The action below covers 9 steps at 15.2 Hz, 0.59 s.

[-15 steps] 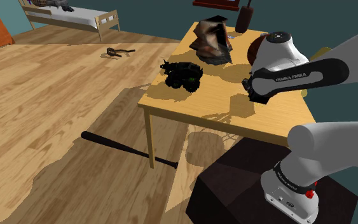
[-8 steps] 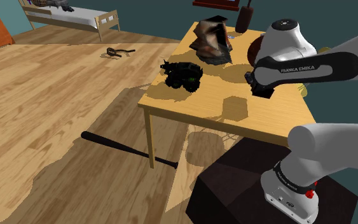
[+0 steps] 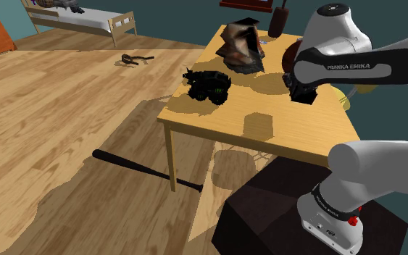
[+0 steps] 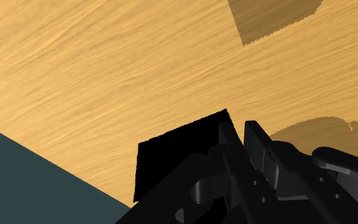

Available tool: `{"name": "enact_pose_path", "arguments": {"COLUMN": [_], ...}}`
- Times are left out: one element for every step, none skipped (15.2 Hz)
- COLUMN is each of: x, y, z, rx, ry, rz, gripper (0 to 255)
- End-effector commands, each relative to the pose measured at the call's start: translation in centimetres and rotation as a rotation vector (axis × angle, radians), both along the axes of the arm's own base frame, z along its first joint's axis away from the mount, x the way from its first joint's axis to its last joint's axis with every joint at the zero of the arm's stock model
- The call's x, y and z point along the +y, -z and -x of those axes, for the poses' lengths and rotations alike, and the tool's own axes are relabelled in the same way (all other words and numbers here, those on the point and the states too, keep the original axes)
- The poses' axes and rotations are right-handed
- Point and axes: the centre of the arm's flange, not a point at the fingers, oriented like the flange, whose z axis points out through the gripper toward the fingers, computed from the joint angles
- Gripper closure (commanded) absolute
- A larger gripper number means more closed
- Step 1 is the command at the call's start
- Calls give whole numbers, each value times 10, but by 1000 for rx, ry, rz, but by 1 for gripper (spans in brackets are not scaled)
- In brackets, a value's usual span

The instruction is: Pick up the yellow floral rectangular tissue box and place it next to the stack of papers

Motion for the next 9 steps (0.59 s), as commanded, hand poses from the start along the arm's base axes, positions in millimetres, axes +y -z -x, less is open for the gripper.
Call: {"name": "enact_pose_path", "arguments": {"x": [0,0,0,0,0,0,0,0,0], "y": [-11,-17,-22,-27,-32,-38,-43,-48,-53], "z": [0,0,0,0,0,0,0,0,0], "rx": [0,0,0,0,0,0,0,0,0], "ry": [0,0,0,0,0,0,0,0,0], "rz": [0,0,0,0,0,0,0,0,0], "gripper": [255,255,255,255,255,255,255,255,255]}}
